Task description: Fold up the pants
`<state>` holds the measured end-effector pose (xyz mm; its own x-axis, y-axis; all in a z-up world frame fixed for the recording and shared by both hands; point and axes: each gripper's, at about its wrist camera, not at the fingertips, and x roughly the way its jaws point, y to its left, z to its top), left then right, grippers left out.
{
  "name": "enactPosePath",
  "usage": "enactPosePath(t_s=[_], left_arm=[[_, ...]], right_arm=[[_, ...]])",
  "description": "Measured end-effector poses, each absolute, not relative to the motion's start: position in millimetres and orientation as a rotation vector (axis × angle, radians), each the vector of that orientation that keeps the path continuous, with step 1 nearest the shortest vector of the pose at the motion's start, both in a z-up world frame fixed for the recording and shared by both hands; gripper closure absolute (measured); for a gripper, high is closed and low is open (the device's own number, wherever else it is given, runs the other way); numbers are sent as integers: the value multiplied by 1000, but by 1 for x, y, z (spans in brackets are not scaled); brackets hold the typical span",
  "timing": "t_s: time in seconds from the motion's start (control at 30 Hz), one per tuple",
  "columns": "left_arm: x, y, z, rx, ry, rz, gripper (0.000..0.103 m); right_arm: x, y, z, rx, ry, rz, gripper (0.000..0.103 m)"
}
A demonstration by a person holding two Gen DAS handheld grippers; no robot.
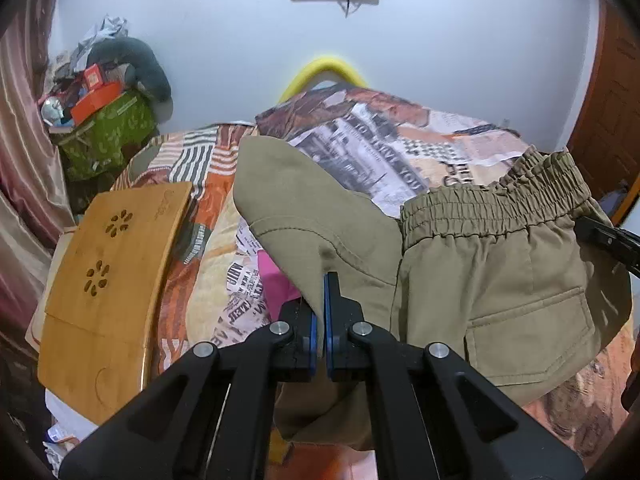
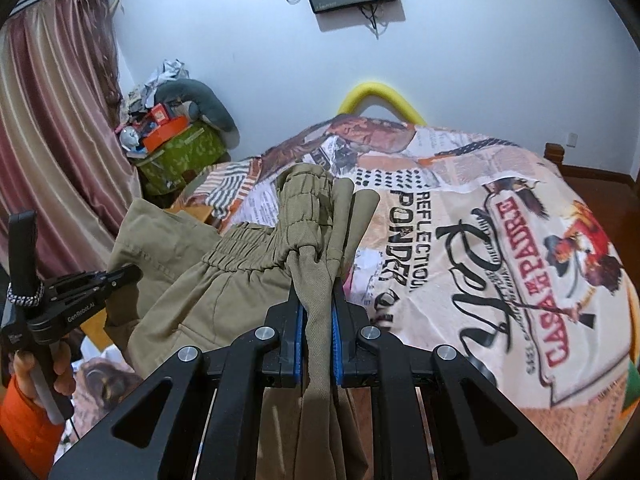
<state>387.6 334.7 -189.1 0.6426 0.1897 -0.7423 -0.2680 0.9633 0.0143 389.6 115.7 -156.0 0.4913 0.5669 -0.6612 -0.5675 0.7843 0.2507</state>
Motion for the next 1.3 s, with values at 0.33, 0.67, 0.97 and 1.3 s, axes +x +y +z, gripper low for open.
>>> enactPosePath(t_s=[0.33,0.67,0.97,1.3], left_arm=[[420,380,-268,-177,944,282,101],[404,395,-304,-218,1058,330,94],[372,378,-267,-132,1052,352,94],[301,316,-137,-67,836,263,94]], right_arm=[[420,148,-220,-42,890,677,93],[416,137,-235,-136,957,636,78],[391,114,-209,-184,966,626,62],[325,92,-109,-168,753,676,62]])
